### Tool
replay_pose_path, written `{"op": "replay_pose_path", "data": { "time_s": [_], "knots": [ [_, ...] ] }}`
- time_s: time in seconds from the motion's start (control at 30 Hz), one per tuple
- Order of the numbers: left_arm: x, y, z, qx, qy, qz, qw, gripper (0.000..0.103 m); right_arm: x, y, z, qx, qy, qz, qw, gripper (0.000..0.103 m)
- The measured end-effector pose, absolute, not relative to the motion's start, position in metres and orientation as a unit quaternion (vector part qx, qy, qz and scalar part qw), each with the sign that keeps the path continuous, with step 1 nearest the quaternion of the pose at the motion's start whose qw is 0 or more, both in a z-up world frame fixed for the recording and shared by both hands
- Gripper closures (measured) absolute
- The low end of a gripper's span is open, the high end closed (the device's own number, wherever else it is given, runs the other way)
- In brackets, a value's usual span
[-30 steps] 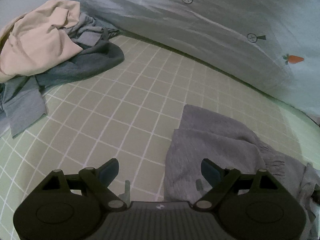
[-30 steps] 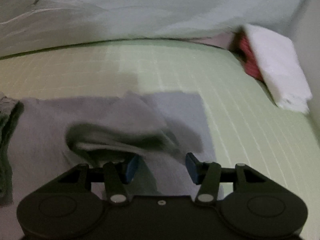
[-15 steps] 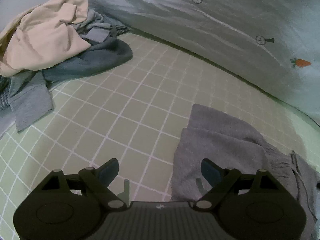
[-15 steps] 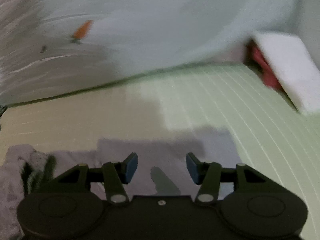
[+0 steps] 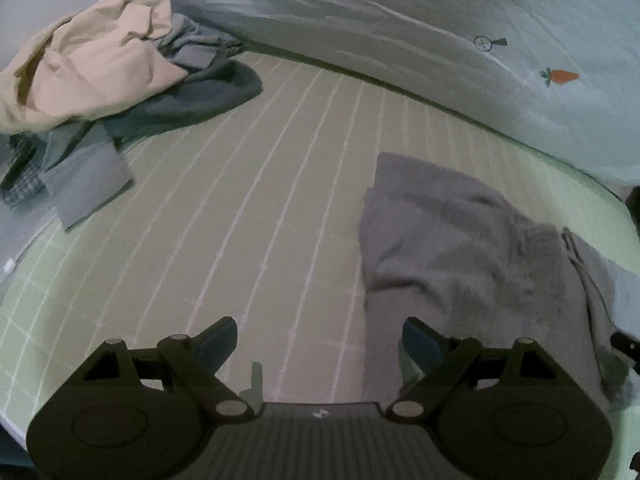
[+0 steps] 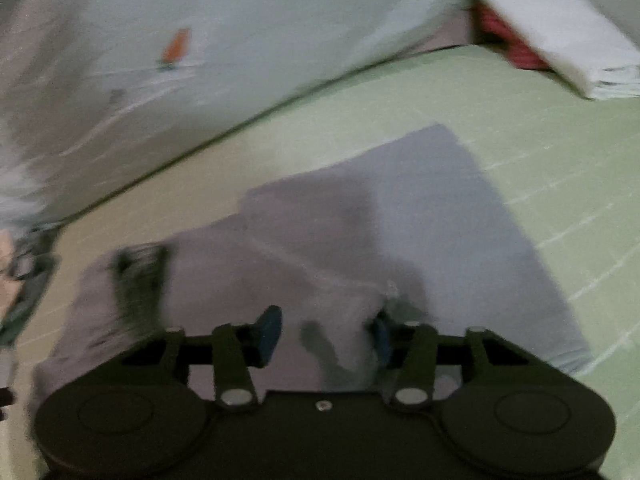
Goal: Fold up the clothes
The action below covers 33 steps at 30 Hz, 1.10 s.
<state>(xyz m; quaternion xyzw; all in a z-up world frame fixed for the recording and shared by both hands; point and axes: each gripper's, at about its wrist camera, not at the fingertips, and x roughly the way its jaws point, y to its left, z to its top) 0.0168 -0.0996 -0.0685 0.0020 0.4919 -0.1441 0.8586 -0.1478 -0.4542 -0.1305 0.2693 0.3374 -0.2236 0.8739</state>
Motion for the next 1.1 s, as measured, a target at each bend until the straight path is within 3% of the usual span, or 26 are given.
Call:
{"op": "replay_pose_path", "data": {
  "time_s": [0.37, 0.53, 0.77, 0.87, 0.97, 1.1],
  "knots": [
    [-0.001, -0.061, -0.068, 0.005, 0.494, -0.151, 0.856, 0.013, -0.16, -0.384, -0.126, 0.286, 0.338, -0.147, 0.884, 0.059],
    [-0.004, -0.053, -0.069, 0.013, 0.497, -0.155, 0.854, 0.013, -0.166, -0.399, -0.119, 0.306, 0.299, -0.239, 0.871, 0.043],
    [-0.005, -0.049, -0.071, 0.018, 0.501, -0.156, 0.851, 0.013, -0.151, -0.399, -0.129, 0.208, 0.375, -0.353, 0.831, 0.021],
    [-0.002, -0.053, -0.073, 0.007, 0.504, -0.164, 0.848, 0.01, -0.152, -0.387, -0.129, 0.163, 0.383, -0.357, 0.836, 0.0],
    [0.006, -0.063, -0.075, -0.005, 0.505, -0.171, 0.846, 0.009, -0.153, -0.378, -0.126, 0.081, 0.397, -0.363, 0.839, 0.0],
    [0.022, -0.081, -0.081, -0.042, 0.513, -0.179, 0.839, 0.009, -0.164, -0.387, -0.118, 0.085, 0.394, -0.362, 0.841, 0.0]
  ]
}}
